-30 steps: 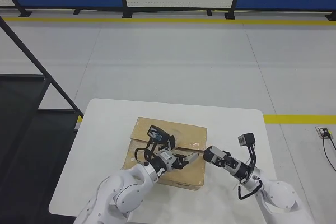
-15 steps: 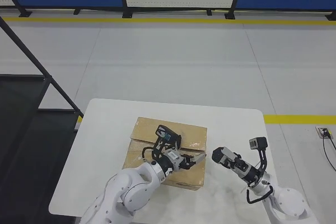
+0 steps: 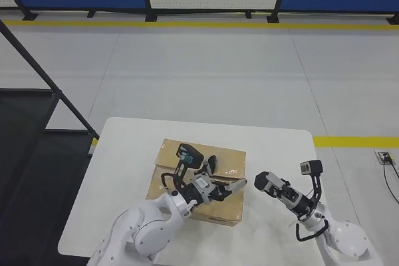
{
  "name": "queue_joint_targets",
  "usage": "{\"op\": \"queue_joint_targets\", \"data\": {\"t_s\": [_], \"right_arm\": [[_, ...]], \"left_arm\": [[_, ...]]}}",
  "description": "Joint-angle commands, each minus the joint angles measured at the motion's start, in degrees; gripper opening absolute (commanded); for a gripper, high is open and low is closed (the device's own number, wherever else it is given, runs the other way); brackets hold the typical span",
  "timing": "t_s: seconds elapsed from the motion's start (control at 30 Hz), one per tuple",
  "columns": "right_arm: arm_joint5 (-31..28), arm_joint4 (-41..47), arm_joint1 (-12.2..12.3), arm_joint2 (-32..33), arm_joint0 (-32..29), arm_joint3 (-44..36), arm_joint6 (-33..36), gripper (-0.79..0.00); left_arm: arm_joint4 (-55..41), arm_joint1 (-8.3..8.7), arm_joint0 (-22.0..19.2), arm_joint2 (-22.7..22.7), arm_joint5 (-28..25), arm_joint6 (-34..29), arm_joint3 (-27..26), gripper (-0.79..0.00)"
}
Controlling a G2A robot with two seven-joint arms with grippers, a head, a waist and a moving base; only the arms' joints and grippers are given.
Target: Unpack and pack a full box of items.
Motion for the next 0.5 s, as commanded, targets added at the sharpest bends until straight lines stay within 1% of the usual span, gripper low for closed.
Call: {"op": "queue_joint_targets", "data": {"t_s": [0.0,0.07,0.13,0.23,0.33,0.4,0.47], "right_arm": [[0.3,-0.2,0.0,-0.2,0.4,-0.4,0.0,0.000],[0.4,-0.5,0.1,-0.3,0.8,-0.9,-0.1,0.000],[0.7,-1.1,0.2,-0.2,1.1,-1.5,0.0,0.000],[1.4,-1.8,0.3,-0.3,1.6,-2.7,-0.2,0.000],[2.3,-2.4,0.3,-1.0,2.5,-3.3,0.0,0.000],[2.8,-2.8,0.3,-1.6,3.2,-3.4,0.1,0.000],[3.1,-3.0,0.2,-2.4,4.0,-3.2,0.2,0.000]], "left_arm": [[-3.3,0.25,1.2,-3.1,0.1,0.5,-3.2,0.000],[-8.4,0.55,2.7,-7.1,0.3,0.7,-6.5,0.000],[-14.0,0.99,4.6,-12.4,0.3,0.2,-9.7,0.000],[-23.6,1.84,7.2,-21.2,-0.8,-4.5,-13.1,0.000],[-29.3,2.48,9.6,-28.5,-1.6,-7.2,-14.3,0.000],[-32.5,2.73,10.7,-31.6,-1.8,-8.3,-14.3,0.000],[-33.2,2.92,11.4,-34.0,-2.0,-8.0,-13.8,0.000]]}}
